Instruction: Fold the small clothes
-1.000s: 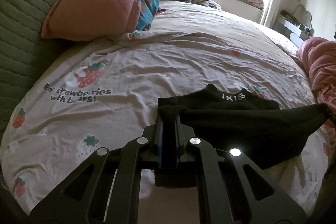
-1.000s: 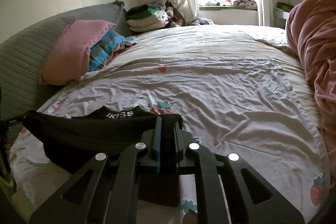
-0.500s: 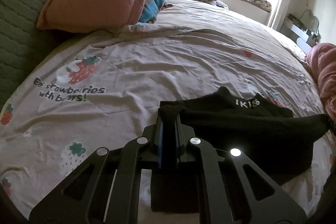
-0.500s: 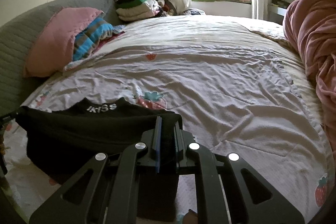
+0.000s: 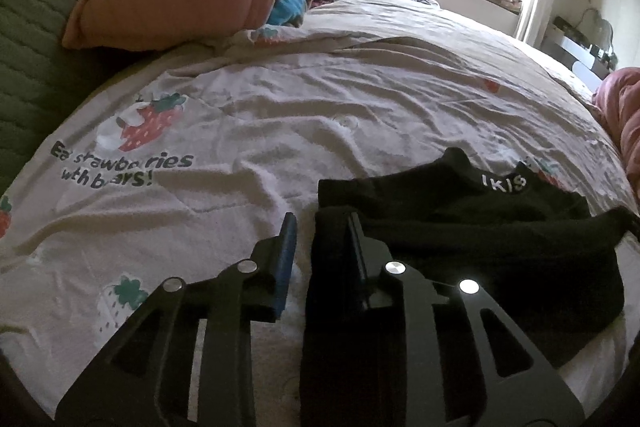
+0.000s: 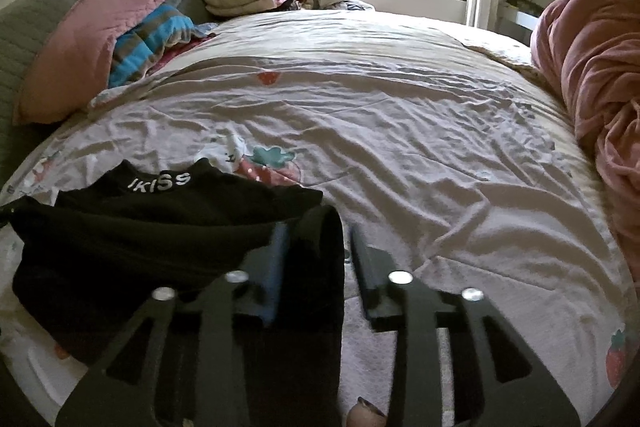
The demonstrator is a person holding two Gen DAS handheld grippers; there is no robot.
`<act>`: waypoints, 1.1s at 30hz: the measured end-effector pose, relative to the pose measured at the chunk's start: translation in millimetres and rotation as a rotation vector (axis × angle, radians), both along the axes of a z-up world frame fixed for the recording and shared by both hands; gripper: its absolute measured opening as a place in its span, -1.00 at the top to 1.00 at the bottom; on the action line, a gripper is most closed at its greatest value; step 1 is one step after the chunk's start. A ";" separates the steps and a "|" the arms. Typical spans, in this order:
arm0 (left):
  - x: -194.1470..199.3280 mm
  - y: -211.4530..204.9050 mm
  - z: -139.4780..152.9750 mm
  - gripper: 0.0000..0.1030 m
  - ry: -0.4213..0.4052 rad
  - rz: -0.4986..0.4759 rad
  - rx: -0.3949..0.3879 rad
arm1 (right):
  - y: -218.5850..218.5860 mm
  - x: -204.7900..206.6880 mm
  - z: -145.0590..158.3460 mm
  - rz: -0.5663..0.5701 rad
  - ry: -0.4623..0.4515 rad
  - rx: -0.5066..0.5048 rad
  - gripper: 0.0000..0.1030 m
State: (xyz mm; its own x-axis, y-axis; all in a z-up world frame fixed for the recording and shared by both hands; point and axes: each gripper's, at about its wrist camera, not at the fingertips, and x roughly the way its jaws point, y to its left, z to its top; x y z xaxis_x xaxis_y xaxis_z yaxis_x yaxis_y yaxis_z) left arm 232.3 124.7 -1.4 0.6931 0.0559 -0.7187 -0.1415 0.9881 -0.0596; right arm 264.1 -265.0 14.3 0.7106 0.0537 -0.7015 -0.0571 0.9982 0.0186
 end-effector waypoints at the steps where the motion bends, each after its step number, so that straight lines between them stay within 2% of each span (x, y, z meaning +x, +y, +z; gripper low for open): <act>1: -1.3 1.3 0.2 0.54 -0.004 0.002 0.001 | 0.7 -1.7 0.3 -0.002 -0.005 0.002 0.25; 4: -5.2 4.4 5.9 0.49 -0.027 0.008 -0.006 | 2.7 -8.7 2.8 -0.009 -0.019 0.010 0.07; 11: -21.7 -2.3 27.0 0.47 -0.090 -0.027 -0.002 | 16.9 -32.0 10.5 0.043 -0.035 0.019 0.10; 13: -25.7 -9.4 25.5 0.47 -0.074 -0.065 -0.020 | 25.7 -39.3 7.5 0.088 -0.012 0.013 0.47; 16: -31.2 -26.9 16.1 0.51 -0.038 -0.125 0.003 | 40.0 -47.2 -1.1 0.141 0.026 -0.009 0.58; 18: -32.0 -38.6 6.2 0.72 -0.002 -0.155 0.026 | 47.8 -50.5 -7.6 0.165 0.049 -0.019 0.61; 21: -27.3 -46.5 -13.3 0.79 0.075 -0.193 -0.012 | 57.2 -53.4 -17.6 0.185 0.075 -0.036 0.62; 24: -23.3 -51.8 -32.6 0.85 0.127 -0.189 0.055 | 62.4 -50.6 -26.1 0.188 0.096 -0.048 0.62; 33: -9.7 -48.9 -46.8 0.85 0.128 -0.178 0.073 | 69.5 -24.2 -51.4 0.163 0.147 -0.083 0.62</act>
State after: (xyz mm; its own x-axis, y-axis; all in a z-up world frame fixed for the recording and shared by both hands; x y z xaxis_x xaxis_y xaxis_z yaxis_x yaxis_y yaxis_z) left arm 222.6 75.8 -48.2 0.5999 -0.0037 -0.8000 0.0331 0.9992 0.0202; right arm 239.9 -195.5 -37.1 0.5870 0.0974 -0.8037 -0.2208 0.9744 -0.0432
